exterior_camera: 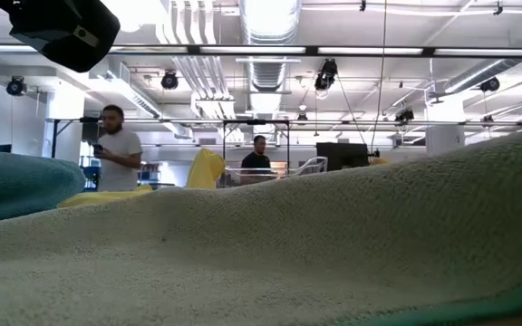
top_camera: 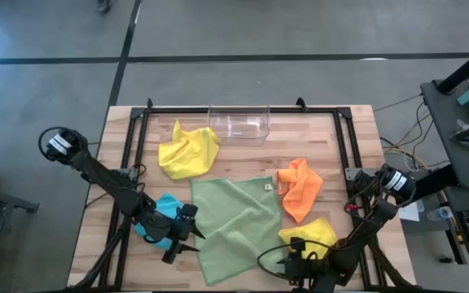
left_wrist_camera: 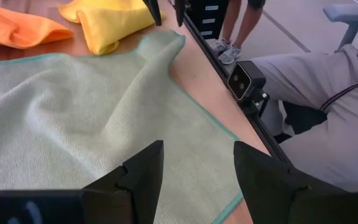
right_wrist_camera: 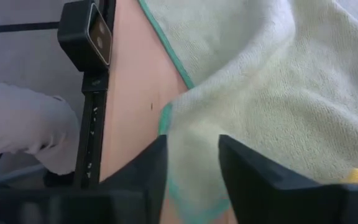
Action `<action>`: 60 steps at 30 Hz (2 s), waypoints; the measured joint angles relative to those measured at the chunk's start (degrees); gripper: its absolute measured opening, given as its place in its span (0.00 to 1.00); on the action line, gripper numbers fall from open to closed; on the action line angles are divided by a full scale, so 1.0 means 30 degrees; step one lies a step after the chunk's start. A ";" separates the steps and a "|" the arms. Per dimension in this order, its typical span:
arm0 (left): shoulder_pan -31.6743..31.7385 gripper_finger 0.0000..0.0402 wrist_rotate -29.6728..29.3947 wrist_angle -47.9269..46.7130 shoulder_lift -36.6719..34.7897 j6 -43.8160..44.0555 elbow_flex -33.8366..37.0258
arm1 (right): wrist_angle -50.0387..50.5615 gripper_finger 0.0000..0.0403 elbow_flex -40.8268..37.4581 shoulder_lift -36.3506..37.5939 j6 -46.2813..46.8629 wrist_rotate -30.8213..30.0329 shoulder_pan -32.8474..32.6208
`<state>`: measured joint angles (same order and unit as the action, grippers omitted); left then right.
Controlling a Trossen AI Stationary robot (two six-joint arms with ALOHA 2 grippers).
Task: Fold microfiber towels
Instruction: Fold the light green microfiber cloth
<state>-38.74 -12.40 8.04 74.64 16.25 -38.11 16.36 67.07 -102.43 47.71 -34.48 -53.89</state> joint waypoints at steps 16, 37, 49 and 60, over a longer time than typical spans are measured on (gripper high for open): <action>0.0128 0.45 -0.1070 0.0370 -0.0022 -0.0039 0.0029 | -0.0094 0.54 0.0000 0.0000 -0.1956 -0.1061 0.0007; 0.3030 0.45 -0.3113 0.6155 0.0320 -0.5062 0.0328 | -0.2281 0.54 -0.4592 0.2605 -0.5320 -0.1880 0.2212; 0.4666 0.45 -0.3171 0.5964 0.0411 -0.5075 0.0386 | -0.3070 0.54 -1.0903 0.8678 -0.2207 -0.1239 0.2315; 0.4724 0.45 -0.3171 0.4960 -0.0720 -0.5955 0.0074 | -0.3135 0.44 -0.8524 0.7536 -0.3201 0.1047 0.2120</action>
<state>-24.57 -21.91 22.92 72.48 -1.62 -37.89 6.96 41.50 -79.82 38.10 -31.34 -47.53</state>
